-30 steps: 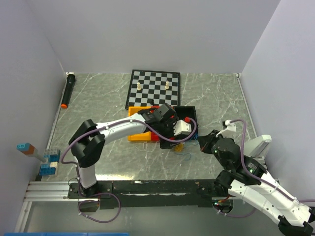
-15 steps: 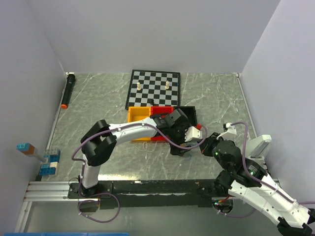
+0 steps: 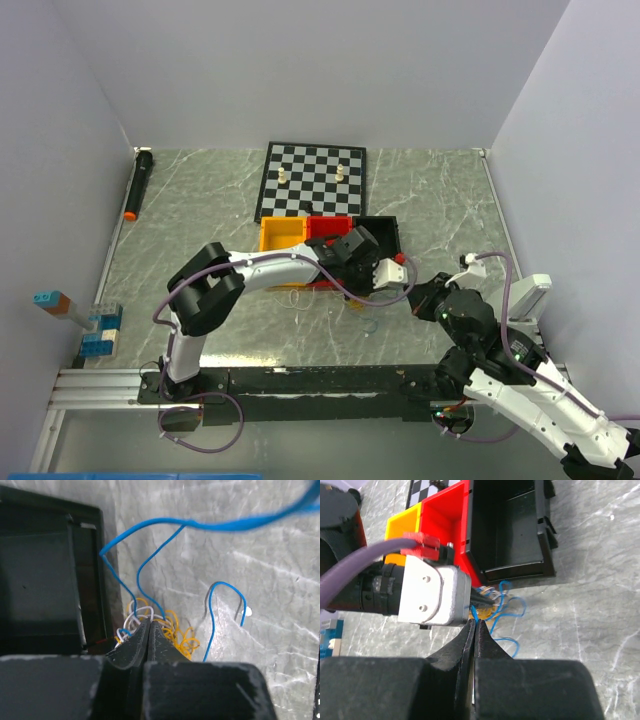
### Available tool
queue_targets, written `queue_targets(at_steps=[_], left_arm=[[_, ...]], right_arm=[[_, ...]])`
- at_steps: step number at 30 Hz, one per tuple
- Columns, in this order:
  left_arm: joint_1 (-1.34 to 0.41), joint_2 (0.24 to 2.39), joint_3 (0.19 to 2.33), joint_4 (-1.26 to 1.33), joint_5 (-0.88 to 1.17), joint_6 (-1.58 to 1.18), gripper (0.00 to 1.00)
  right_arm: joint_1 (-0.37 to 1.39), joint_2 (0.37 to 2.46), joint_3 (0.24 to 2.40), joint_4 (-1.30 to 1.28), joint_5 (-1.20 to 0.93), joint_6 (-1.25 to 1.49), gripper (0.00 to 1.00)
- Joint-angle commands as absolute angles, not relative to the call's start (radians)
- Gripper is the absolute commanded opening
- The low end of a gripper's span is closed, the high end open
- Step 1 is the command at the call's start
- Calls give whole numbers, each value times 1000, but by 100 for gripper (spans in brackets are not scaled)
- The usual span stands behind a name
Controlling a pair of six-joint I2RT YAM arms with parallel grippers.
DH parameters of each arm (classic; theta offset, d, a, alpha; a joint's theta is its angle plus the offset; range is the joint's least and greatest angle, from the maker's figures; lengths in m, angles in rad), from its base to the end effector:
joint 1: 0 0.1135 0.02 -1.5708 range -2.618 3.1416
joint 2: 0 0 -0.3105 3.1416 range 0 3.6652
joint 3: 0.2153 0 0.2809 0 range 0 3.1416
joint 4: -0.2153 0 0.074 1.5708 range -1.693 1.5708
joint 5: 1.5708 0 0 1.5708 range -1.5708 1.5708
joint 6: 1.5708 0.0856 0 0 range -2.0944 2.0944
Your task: Untangle the cables
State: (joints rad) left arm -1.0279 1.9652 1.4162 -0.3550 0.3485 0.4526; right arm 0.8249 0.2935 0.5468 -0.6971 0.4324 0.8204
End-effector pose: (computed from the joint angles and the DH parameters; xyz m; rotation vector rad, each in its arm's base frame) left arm 0.2334 -0.4434 0.1868 1.8113 1.7551 -0.6723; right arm 0.1013 0.0568 0.2650 0.2741 2.0082 0.6298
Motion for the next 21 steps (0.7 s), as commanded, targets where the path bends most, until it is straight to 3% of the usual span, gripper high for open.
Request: queue_targets(at_steps=[1, 21], left_arm=[[-1020, 1919, 1375, -374, 328, 450, 1], [-885, 1523, 1072, -583, 341, 444, 2]], right_arm=[[830, 281, 560, -744, 488, 834, 0], [830, 397, 614, -770, 583, 795, 0]])
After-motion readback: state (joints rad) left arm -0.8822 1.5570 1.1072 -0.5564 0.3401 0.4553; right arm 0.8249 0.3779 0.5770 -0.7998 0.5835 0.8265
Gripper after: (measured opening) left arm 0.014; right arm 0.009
